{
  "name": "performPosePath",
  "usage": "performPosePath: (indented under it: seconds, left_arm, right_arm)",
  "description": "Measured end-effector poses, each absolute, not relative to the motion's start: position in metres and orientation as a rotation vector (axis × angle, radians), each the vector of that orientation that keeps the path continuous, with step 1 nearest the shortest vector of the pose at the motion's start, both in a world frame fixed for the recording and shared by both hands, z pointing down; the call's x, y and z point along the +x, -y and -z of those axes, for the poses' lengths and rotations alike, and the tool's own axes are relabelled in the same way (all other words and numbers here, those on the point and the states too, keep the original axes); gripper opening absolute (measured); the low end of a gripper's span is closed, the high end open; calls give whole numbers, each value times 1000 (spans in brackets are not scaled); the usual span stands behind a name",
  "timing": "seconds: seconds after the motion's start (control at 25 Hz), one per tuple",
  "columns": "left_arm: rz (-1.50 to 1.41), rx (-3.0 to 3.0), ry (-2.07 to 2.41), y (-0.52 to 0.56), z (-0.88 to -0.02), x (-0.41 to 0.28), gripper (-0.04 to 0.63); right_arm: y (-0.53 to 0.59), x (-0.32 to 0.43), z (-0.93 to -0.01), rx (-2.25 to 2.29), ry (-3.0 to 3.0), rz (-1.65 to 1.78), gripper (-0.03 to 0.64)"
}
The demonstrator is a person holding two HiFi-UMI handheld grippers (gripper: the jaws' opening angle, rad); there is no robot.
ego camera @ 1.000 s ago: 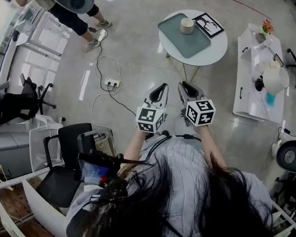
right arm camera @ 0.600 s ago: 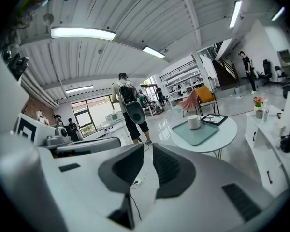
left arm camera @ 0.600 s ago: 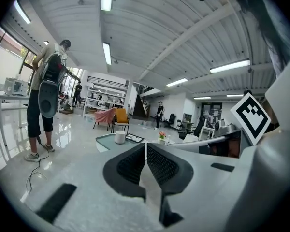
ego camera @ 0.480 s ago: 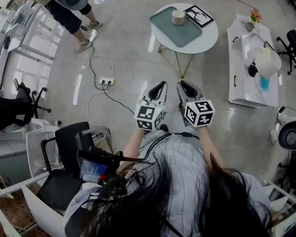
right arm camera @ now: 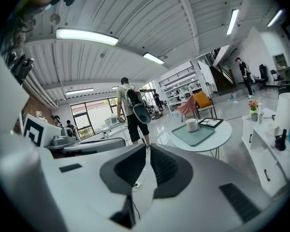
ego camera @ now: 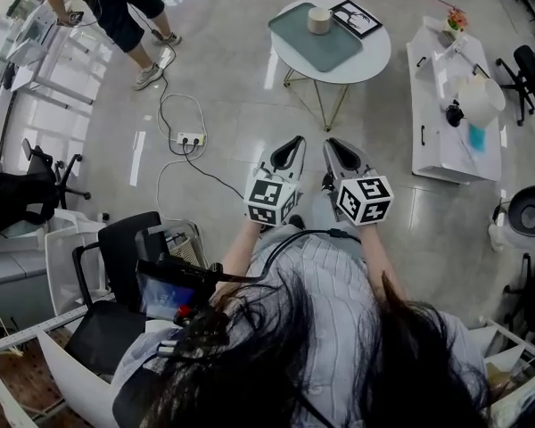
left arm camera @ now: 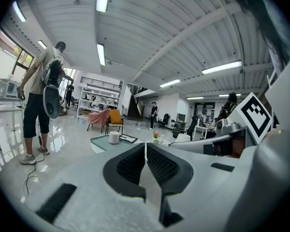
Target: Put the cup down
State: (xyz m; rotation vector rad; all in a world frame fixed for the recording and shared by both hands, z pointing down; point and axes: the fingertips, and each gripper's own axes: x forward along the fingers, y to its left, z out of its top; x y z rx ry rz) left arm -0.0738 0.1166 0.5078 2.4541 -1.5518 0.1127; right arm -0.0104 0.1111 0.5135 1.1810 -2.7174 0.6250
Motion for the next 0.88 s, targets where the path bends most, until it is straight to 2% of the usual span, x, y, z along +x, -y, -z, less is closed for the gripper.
performPosePath:
  seconds: [0.88]
  left_arm:
    - [-88, 2475, 1511, -133, -511, -67, 23]
  right_arm:
    - [-139, -11, -511, 1175, 2716, -561, 43]
